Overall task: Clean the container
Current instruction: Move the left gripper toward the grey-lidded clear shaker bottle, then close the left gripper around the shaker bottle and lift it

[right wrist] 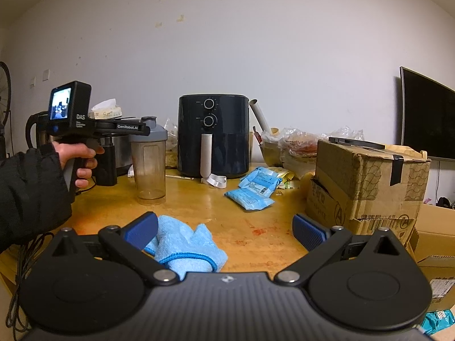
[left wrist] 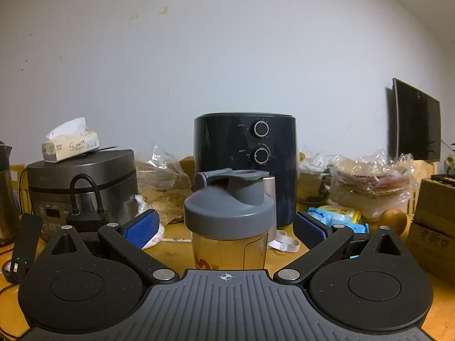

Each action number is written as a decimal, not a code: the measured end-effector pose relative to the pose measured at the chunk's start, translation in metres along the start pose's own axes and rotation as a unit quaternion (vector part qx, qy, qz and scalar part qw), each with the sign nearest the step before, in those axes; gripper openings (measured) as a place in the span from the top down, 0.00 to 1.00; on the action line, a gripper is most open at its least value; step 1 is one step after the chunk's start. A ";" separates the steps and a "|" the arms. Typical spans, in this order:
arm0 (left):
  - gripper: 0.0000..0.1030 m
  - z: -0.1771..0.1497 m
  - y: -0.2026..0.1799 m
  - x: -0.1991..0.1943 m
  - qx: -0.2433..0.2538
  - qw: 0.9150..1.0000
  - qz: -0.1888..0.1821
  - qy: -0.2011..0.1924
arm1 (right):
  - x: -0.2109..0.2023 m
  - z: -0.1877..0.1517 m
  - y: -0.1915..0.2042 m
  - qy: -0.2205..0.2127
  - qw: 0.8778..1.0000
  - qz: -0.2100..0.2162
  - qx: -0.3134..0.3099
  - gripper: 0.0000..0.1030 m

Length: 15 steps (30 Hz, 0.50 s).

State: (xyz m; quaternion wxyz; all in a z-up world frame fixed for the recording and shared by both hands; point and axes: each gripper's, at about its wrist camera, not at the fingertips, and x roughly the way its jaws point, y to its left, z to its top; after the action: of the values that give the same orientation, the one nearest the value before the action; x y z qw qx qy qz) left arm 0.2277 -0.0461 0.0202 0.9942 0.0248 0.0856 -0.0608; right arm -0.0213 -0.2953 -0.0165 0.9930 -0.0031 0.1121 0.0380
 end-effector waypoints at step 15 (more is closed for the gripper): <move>0.00 0.002 0.000 0.026 0.004 1.000 -0.002 0.003 | 0.003 -0.003 -0.005 0.007 1.000 0.001 -0.002 0.00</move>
State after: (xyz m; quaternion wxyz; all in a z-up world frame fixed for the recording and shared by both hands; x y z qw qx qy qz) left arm 0.2530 -0.0496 0.0176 0.9937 0.0285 0.0883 -0.0629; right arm -0.0183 -0.2999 -0.0197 0.9921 -0.0053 0.1188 0.0387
